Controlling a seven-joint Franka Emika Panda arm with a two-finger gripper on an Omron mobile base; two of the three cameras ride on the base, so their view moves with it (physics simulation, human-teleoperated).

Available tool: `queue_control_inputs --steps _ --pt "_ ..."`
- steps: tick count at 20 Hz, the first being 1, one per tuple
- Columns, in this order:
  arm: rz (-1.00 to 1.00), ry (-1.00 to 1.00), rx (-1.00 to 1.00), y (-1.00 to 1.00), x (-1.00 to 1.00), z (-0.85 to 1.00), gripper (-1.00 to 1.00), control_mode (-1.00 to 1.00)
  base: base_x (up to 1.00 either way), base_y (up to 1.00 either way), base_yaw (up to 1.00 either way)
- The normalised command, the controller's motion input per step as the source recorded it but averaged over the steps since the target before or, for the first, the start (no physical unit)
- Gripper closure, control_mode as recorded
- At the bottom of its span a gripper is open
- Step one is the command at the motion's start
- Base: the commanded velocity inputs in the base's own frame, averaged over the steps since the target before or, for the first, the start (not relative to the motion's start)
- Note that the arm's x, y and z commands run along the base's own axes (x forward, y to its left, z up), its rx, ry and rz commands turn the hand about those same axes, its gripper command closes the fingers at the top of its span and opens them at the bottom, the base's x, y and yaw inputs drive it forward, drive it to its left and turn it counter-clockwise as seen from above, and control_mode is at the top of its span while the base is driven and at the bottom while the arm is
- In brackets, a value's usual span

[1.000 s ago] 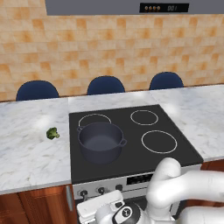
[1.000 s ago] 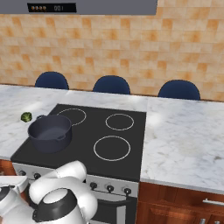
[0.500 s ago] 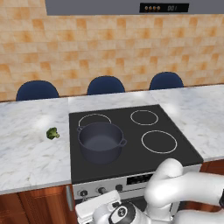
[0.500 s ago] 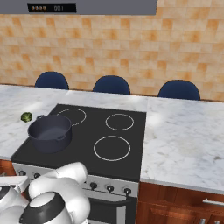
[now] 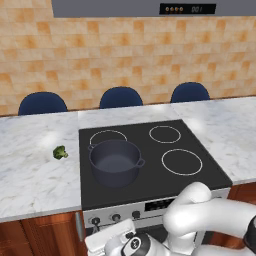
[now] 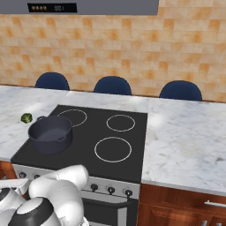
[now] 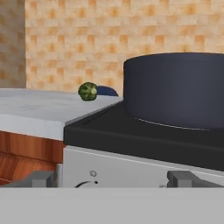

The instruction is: Turn on the burner for the pot on the stove. Wait thirty seconds for the pot to heat up. Then add the broccoli to the pot.

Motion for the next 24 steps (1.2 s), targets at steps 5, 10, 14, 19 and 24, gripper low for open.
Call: queue_control_inputs --steps 5,10,14,19,24 --pt "0.00 0.00 0.00 0.00 0.03 -0.15 -1.00 -1.00 0.00 0.00 0.00" --pt "0.00 0.00 0.00 0.00 0.08 -0.08 -1.00 -1.00 0.00 0.00 0.00" --pt "0.00 0.00 0.00 0.00 0.12 -0.09 -1.00 -1.00 0.00 0.00 0.00" --pt "0.00 0.00 -0.01 0.00 0.18 -0.14 -1.00 -1.00 0.00 0.00 0.00" --pt "0.00 0.00 0.00 0.00 0.19 -0.18 -1.00 -1.00 0.00 0.00 0.00"
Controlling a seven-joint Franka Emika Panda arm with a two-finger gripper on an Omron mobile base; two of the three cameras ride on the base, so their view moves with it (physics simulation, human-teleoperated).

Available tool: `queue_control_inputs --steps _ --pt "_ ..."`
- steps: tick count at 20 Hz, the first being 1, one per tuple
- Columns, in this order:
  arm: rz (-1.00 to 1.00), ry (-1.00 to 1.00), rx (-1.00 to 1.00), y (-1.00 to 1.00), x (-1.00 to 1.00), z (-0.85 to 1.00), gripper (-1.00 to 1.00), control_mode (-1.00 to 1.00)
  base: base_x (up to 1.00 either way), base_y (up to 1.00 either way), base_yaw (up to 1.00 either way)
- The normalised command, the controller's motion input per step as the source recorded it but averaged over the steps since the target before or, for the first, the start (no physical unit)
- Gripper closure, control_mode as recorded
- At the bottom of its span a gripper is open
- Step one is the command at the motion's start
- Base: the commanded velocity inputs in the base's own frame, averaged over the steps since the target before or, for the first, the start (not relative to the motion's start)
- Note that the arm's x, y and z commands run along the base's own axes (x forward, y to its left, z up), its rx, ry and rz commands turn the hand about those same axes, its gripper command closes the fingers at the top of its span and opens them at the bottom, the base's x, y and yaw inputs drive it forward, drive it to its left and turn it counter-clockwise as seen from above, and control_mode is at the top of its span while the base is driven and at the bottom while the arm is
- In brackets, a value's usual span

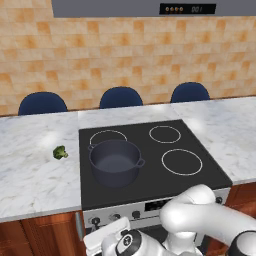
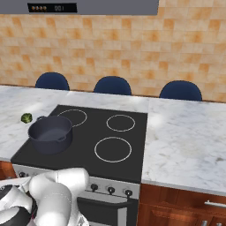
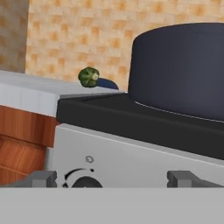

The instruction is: Turn on the burner for the pot on the stove. Wait thirty seconds for the pot to heat up. Then add the broccoli to the pot.

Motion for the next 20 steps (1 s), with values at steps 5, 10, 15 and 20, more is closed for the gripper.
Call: queue_control_inputs --steps 5,10,15,20 --pt "0.00 0.00 0.00 0.00 0.14 -0.23 -1.00 -1.00 0.00 0.00 0.00" --pt "0.00 0.00 0.00 0.02 0.06 -0.13 -1.00 -1.00 0.00 0.00 0.00" --pt "-0.01 0.00 0.00 0.19 0.13 -0.12 -1.00 -1.00 0.00 0.00 0.00" --pt "-0.01 0.00 0.00 0.23 0.15 -0.11 -1.00 -1.00 0.00 0.00 0.00"
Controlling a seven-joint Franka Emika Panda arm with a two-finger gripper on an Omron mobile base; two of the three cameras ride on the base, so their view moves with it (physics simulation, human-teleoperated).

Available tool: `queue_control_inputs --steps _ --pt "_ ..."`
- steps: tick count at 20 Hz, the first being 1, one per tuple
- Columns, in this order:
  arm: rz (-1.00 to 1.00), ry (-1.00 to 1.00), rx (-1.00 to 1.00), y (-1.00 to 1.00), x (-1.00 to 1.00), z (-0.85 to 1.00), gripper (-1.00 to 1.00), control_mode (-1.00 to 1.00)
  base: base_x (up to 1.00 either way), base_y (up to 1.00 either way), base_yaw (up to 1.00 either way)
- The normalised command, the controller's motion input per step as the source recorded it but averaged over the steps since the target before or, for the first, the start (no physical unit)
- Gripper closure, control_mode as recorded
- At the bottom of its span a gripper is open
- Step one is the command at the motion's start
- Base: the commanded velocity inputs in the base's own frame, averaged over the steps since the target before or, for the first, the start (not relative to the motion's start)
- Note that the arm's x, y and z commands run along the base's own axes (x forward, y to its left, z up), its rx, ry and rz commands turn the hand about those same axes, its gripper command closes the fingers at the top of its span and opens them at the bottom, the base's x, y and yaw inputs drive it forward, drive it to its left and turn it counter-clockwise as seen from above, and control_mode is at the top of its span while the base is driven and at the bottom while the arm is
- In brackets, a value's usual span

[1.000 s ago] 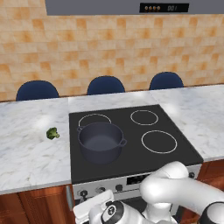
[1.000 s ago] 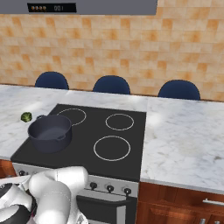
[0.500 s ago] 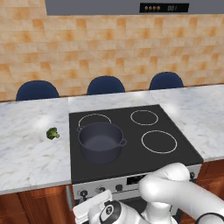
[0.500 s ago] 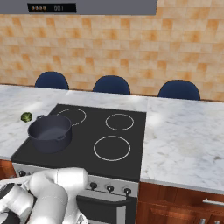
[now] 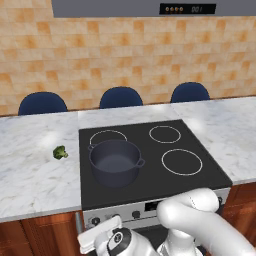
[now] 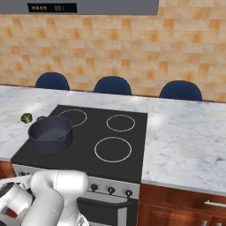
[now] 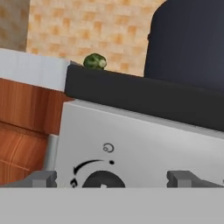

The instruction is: Turn on the burner for the pot on the stove. Wait thirty seconds for the pot to heat up. Then add the broccoli to the pot.

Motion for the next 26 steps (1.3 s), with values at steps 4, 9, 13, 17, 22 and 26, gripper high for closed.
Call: queue_control_inputs --steps 4,9,13,17,22,26 --pt "0.00 0.00 0.00 0.23 0.12 -0.24 -1.00 -1.00 0.00 0.00 0.00" --pt "0.00 0.00 0.00 0.09 0.03 -0.36 -1.00 -1.00 0.00 0.00 0.00" --pt "0.00 0.00 0.00 0.00 0.00 -0.34 -1.00 -1.00 0.00 0.00 0.00" --pt "0.00 0.00 0.00 0.00 0.00 -0.07 -1.00 -1.00 0.00 0.00 0.00" --pt "0.00 0.00 0.00 0.00 0.00 0.00 -1.00 -1.00 0.00 0.00 0.00" --pt "0.00 -0.02 0.00 0.00 0.00 0.04 -1.00 -1.00 0.00 0.00 0.00"
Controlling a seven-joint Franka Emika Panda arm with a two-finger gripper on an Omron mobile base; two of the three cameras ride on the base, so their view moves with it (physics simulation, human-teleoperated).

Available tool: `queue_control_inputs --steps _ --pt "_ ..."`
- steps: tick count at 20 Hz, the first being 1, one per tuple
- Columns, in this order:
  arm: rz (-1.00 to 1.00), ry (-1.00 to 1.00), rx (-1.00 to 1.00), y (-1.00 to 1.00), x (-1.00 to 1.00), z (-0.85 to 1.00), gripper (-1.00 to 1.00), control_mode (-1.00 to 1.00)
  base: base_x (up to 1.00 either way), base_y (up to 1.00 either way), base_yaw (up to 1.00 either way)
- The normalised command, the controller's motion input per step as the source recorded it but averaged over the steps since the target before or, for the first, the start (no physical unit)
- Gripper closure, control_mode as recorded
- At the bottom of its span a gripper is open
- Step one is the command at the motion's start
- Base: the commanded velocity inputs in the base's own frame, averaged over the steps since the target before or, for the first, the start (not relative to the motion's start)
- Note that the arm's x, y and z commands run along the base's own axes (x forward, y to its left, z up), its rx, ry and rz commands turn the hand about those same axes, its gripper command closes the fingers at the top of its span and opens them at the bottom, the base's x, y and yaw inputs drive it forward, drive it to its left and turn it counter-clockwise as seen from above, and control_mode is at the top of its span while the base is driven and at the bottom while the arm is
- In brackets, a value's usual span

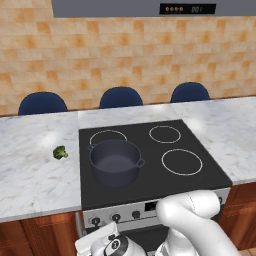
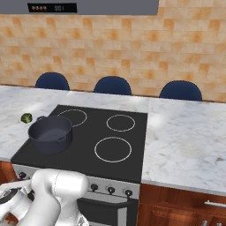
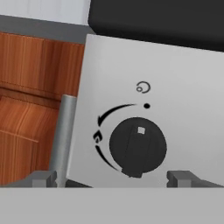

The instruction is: Turn on the burner for the pot on the stove. Wait thirty seconds for the pot to heat up. Then add the broccoli to the pot.

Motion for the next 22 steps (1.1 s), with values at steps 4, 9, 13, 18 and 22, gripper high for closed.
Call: queue_control_inputs --steps 4,9,13,18,22 --pt "0.00 -0.03 0.00 0.00 0.00 0.10 -1.00 -1.00 0.00 0.00 0.00" --pt "0.00 0.00 0.00 0.00 0.11 0.00 -1.00 -1.00 0.00 0.00 0.00" --pt "0.00 0.00 0.00 0.00 0.25 0.00 -1.00 -1.00 0.00 0.00 0.00" --pt "0.00 0.00 0.00 0.00 0.34 0.00 -1.00 -1.00 0.00 0.00 0.00" --pt "0.00 -0.01 0.00 -0.08 0.01 0.00 -1.00 -1.00 0.00 0.00 0.00"
